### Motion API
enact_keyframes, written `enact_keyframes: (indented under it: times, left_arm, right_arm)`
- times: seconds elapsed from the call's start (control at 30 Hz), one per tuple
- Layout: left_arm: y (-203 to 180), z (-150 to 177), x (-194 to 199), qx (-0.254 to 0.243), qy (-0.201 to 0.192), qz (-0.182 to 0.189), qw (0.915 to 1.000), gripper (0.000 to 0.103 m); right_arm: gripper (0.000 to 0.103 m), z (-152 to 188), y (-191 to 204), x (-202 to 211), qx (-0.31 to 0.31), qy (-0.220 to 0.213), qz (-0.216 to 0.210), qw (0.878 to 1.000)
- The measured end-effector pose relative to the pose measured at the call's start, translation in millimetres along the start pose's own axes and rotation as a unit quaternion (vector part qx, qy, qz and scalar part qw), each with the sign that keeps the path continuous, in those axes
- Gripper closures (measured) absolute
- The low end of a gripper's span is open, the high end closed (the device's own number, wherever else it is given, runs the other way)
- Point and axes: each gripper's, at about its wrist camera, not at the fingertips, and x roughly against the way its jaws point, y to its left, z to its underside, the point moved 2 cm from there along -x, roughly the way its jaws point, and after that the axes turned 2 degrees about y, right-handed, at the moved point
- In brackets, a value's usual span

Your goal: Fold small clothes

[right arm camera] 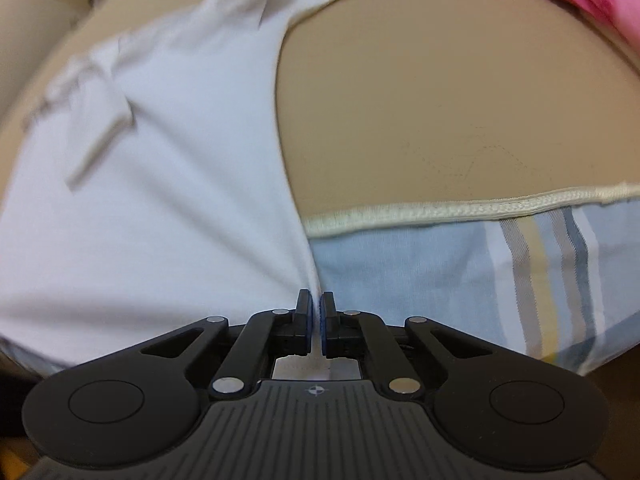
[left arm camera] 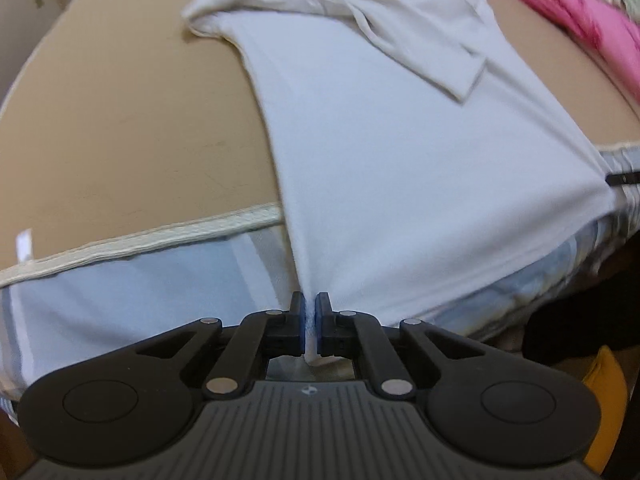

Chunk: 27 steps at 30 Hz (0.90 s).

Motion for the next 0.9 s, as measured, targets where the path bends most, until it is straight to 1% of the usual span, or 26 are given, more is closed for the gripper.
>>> enact_keyframes:
  times: [0.03, 0.1, 0.13, 0.17, 0.2, 0.27, 0.33, 0.4, 0.43, 0.5, 0.53, 0.57, 0.6, 0.67, 0.7, 0.77, 0.8, 0.83, 0.87, 0.9]
  left_arm:
    - [-2, -4, 0, -0.001, -0.004, 0.002, 1.0, 0.096]
    - [-3, -13, 6, 0.008, -0.035, -0.003, 0.9993, 0.086]
    - [-3, -18, 11, 0.015, -0.056, -0.002, 0.9983, 0.085]
    - [-3, -23, 15, 0.021, -0.074, 0.005, 0.997, 0.085]
    - [-4, -28, 19, 0.026, -0.087, 0.01, 0.9958, 0.085]
    - [-7, -44, 22, 0.031, -0.113, 0.005, 0.9931, 0.085]
    - [-18, -55, 26, 0.022, -0.145, 0.0, 0.9892, 0.085]
    - [-34, -71, 30, 0.007, -0.185, -0.008, 0.9828, 0.085]
    - [-45, -80, 31, -0.008, -0.204, -0.01, 0.9788, 0.085]
    - [-69, -93, 31, -0.047, -0.228, -0.016, 0.9725, 0.085]
    - [-82, -102, 27, -0.071, -0.233, -0.019, 0.9697, 0.084]
    - [-96, -113, 20, -0.093, -0.233, -0.017, 0.968, 0.076]
    - [-106, -122, 11, -0.108, -0.228, -0.013, 0.9675, 0.059]
    - [-127, -138, -11, -0.129, -0.222, -0.012, 0.9665, 0.044]
    - [-137, -147, -25, -0.134, -0.216, -0.011, 0.9671, 0.041]
    - [-155, -159, -56, -0.148, -0.193, -0.012, 0.97, 0.041]
    - [-163, -164, -70, -0.155, -0.181, -0.019, 0.971, 0.041]
    - [-172, -169, -86, -0.166, -0.169, -0.031, 0.9712, 0.041]
    - [-177, -173, -99, -0.177, -0.161, -0.038, 0.9703, 0.047]
    - [-177, -173, -105, -0.188, -0.163, -0.042, 0.9676, 0.067]
  right_arm:
    - [0.099, -1, 3, -2, 0.007, 0.004, 0.009, 1.0]
    - [0.098, -6, 7, -4, 0.009, 0.001, 0.023, 1.0]
    - [0.097, -9, 9, -1, 0.007, -0.014, 0.032, 0.999]
    - [0.092, -11, 13, 2, 0.009, -0.037, 0.042, 0.998]
    - [0.091, -14, 18, 8, 0.016, -0.062, 0.047, 0.997]
    - [0.091, -23, 26, 21, 0.022, -0.113, 0.028, 0.993]
    - [0.091, -35, 34, 31, 0.021, -0.153, -0.008, 0.988]
    - [0.091, -47, 42, 35, 0.029, -0.175, -0.038, 0.983]
    - [0.091, -57, 48, 39, 0.033, -0.181, -0.05, 0.982]
    - [0.091, -74, 62, 42, 0.047, -0.189, -0.07, 0.978]
    - [0.091, -82, 75, 41, 0.057, -0.193, -0.076, 0.977]
    - [0.091, -89, 82, 39, 0.07, -0.196, -0.083, 0.974]
    - [0.091, -99, 88, 41, 0.09, -0.2, -0.091, 0.971]
    - [0.09, -114, 95, 41, 0.12, -0.208, -0.084, 0.967]
    - [0.089, -121, 95, 36, 0.123, -0.21, -0.077, 0.967]
    - [0.089, -130, 85, 18, 0.092, -0.201, -0.077, 0.972]
    - [0.089, -134, 81, 5, 0.069, -0.18, -0.073, 0.979]
    - [0.089, -140, 79, -3, 0.058, -0.167, -0.061, 0.982]
    - [0.089, -143, 79, -4, 0.05, -0.176, -0.054, 0.982]
    - [0.089, -146, 80, -6, 0.048, -0.184, -0.056, 0.98]
